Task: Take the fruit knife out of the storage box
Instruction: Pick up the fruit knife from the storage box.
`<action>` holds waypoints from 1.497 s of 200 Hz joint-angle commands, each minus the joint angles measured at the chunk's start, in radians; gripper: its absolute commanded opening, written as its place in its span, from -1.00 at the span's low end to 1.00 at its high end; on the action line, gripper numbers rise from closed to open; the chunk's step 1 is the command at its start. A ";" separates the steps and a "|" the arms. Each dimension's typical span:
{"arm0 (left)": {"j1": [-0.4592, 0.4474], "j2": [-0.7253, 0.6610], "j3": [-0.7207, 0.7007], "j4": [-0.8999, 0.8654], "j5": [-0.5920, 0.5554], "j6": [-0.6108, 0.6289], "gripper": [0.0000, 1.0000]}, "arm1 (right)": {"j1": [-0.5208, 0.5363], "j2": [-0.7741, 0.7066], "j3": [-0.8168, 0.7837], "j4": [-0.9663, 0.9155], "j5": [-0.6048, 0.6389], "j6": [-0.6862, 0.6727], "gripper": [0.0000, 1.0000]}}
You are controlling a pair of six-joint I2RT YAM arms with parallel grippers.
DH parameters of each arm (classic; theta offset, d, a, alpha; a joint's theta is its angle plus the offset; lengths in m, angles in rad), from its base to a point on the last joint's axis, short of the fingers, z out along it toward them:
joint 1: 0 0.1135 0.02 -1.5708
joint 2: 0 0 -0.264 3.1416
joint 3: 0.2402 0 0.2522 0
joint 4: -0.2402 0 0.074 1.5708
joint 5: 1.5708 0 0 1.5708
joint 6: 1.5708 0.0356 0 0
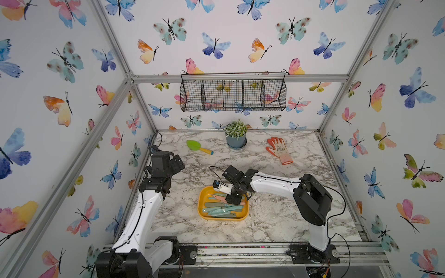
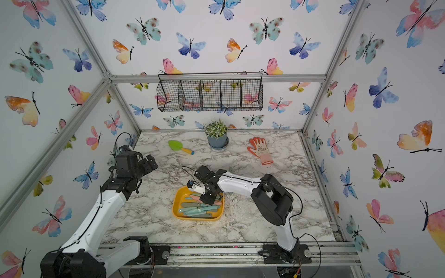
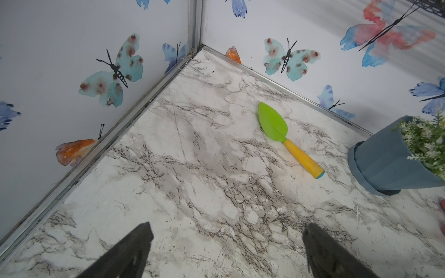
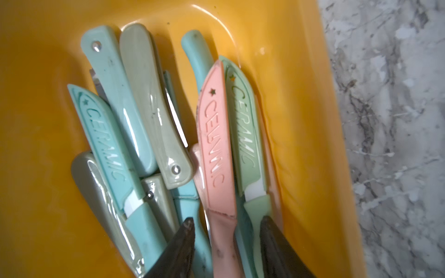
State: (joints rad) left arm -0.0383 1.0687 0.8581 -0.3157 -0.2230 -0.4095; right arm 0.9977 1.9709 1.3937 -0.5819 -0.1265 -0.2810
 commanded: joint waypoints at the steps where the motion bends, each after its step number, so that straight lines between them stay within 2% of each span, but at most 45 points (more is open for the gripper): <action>1: 0.006 -0.010 0.013 -0.013 0.008 -0.006 0.97 | 0.012 0.026 0.030 -0.052 0.026 0.002 -0.06; 92: 0.008 -0.006 0.015 -0.015 0.005 -0.010 0.97 | 0.028 0.073 0.052 -0.091 0.048 -0.007 -0.16; 151: 0.008 -0.009 0.013 -0.014 0.001 -0.009 0.97 | 0.030 0.078 0.054 -0.081 0.073 0.009 -0.33; 227: 0.008 -0.009 0.013 -0.015 0.001 -0.010 0.97 | 0.030 0.036 0.037 -0.050 0.045 0.017 -0.57; 299: 0.008 -0.010 0.013 -0.014 0.001 -0.010 0.97 | 0.030 -0.035 0.027 -0.018 -0.002 0.022 -0.66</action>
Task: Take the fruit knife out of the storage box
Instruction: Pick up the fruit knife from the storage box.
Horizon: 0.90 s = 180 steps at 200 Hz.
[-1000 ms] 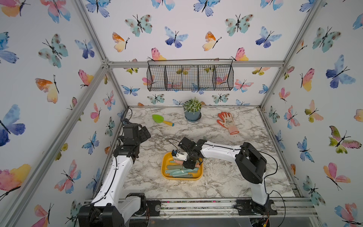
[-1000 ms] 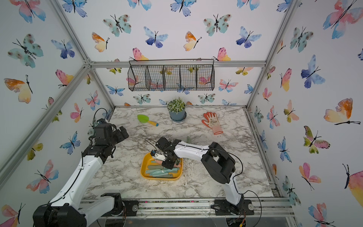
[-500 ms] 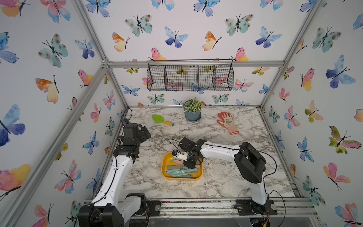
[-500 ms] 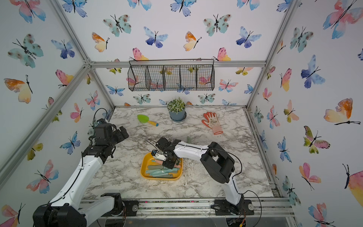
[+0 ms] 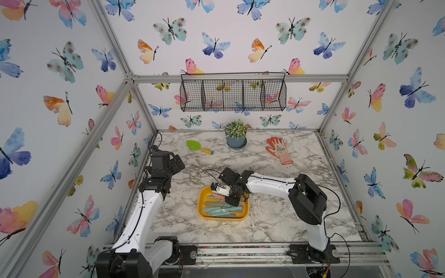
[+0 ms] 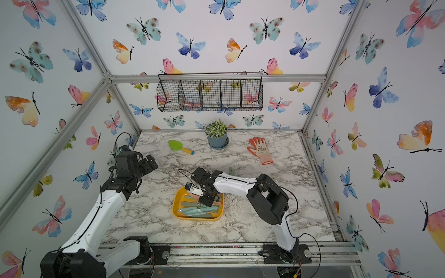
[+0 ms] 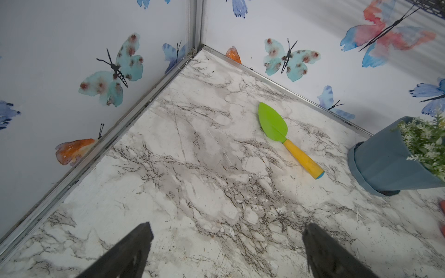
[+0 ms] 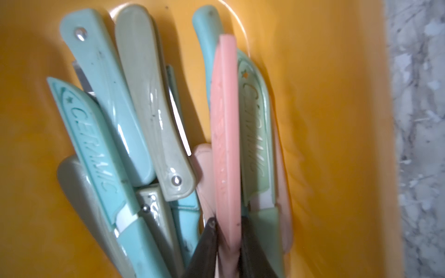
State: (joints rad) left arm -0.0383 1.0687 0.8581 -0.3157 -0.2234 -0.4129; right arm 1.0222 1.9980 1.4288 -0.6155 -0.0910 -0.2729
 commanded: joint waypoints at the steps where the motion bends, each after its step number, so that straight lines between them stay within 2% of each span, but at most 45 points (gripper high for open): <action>1: 0.009 -0.010 0.013 -0.015 0.001 -0.006 0.97 | 0.006 -0.061 -0.008 0.016 -0.038 0.015 -0.67; 118: 0.009 -0.012 0.013 -0.016 -0.002 -0.006 0.97 | 0.003 -0.114 -0.025 0.068 -0.051 0.061 -0.89; 147: 0.008 -0.017 0.012 -0.014 -0.001 -0.007 0.97 | -0.053 -0.195 -0.064 0.151 -0.158 0.124 -0.91; 180: 0.009 -0.019 0.010 -0.015 0.000 -0.007 0.97 | -0.198 -0.336 -0.165 0.320 -0.305 0.248 -0.91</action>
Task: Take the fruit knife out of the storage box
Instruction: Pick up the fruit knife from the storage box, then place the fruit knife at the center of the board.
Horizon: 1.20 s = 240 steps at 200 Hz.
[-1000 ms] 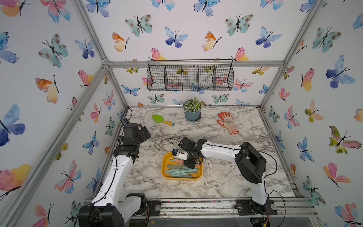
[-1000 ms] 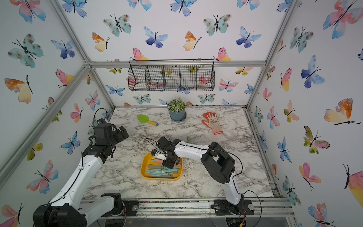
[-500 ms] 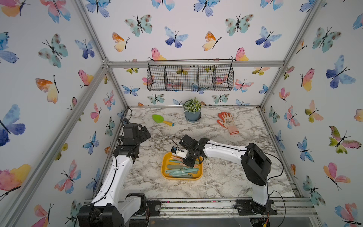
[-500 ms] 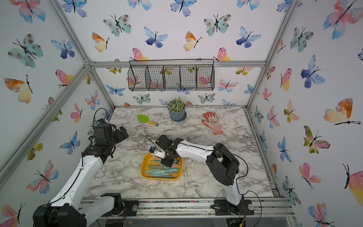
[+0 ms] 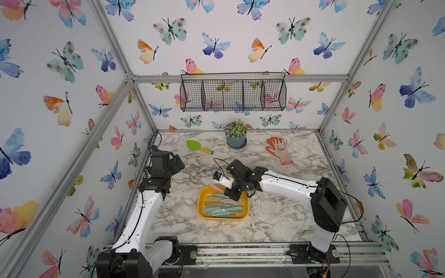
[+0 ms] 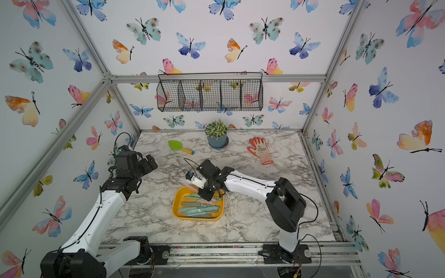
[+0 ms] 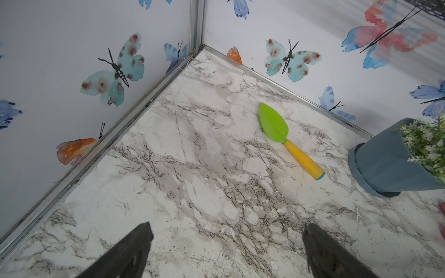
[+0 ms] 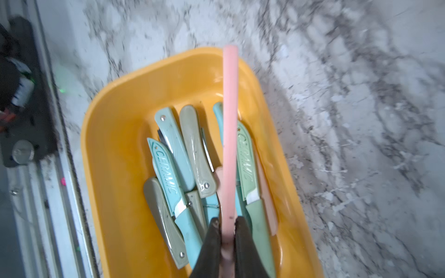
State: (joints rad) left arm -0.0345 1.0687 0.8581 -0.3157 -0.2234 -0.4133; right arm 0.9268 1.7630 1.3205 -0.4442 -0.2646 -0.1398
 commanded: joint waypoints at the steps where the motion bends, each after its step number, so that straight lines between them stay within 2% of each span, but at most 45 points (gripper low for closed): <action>1: 0.005 -0.019 0.010 -0.014 0.000 -0.007 0.97 | -0.109 -0.105 -0.059 0.154 -0.137 0.119 -0.91; 45: 0.006 -0.017 0.012 -0.013 0.005 -0.008 0.97 | -0.388 -0.220 -0.220 0.328 -0.262 0.320 -0.90; 70: 0.005 -0.016 0.010 -0.013 0.007 -0.007 0.97 | -0.526 -0.219 -0.307 0.384 -0.312 0.404 -0.91; 90: 0.006 -0.015 0.012 -0.013 0.008 -0.008 0.97 | -0.597 -0.187 -0.366 0.431 -0.354 0.459 -0.91; 150: 0.006 -0.012 0.012 -0.014 0.007 -0.008 0.97 | -0.623 -0.012 -0.395 0.443 -0.465 0.502 -0.90; 240: 0.005 -0.015 0.010 -0.013 0.004 -0.008 0.97 | -0.625 0.078 -0.450 0.490 -0.440 0.601 -0.90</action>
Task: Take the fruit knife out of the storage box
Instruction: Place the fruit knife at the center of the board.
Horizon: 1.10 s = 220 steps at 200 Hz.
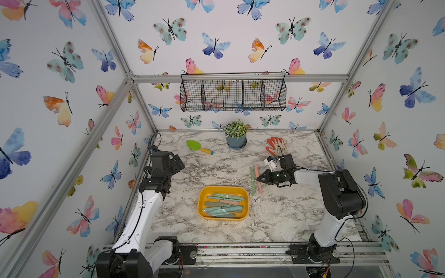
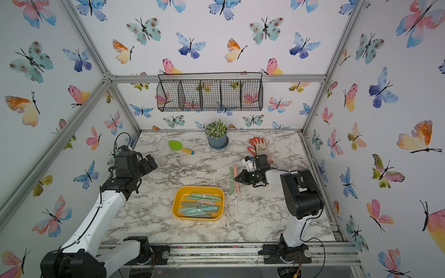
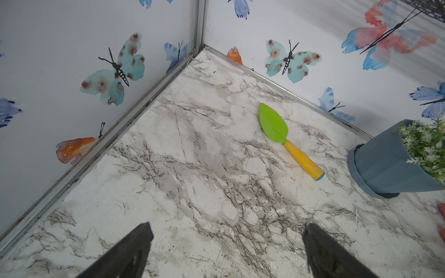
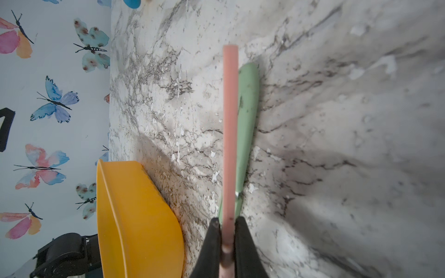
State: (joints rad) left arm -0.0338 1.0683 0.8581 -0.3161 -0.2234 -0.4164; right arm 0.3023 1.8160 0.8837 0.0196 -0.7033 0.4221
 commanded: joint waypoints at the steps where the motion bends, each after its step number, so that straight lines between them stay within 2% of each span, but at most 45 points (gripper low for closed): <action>1: 0.005 -0.014 0.010 -0.012 0.004 -0.005 0.97 | 0.000 0.026 -0.013 0.026 -0.002 0.040 -0.90; 81: 0.005 -0.018 0.010 -0.013 0.006 -0.005 0.97 | -0.002 0.063 -0.029 0.085 0.006 0.109 -0.91; 146: 0.005 -0.019 0.009 -0.012 0.006 -0.005 0.97 | -0.011 0.079 -0.034 0.099 0.010 0.124 -0.78; 186: 0.005 -0.019 0.009 -0.012 0.003 -0.005 0.97 | -0.012 0.077 -0.026 0.070 0.015 0.111 -0.67; 220: 0.005 -0.018 0.009 -0.012 0.002 -0.007 0.97 | -0.012 0.057 -0.028 0.043 0.040 0.103 -0.42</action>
State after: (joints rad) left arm -0.0338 1.0668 0.8581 -0.3161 -0.2234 -0.4160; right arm 0.2951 1.8702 0.8593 0.1158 -0.7067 0.5346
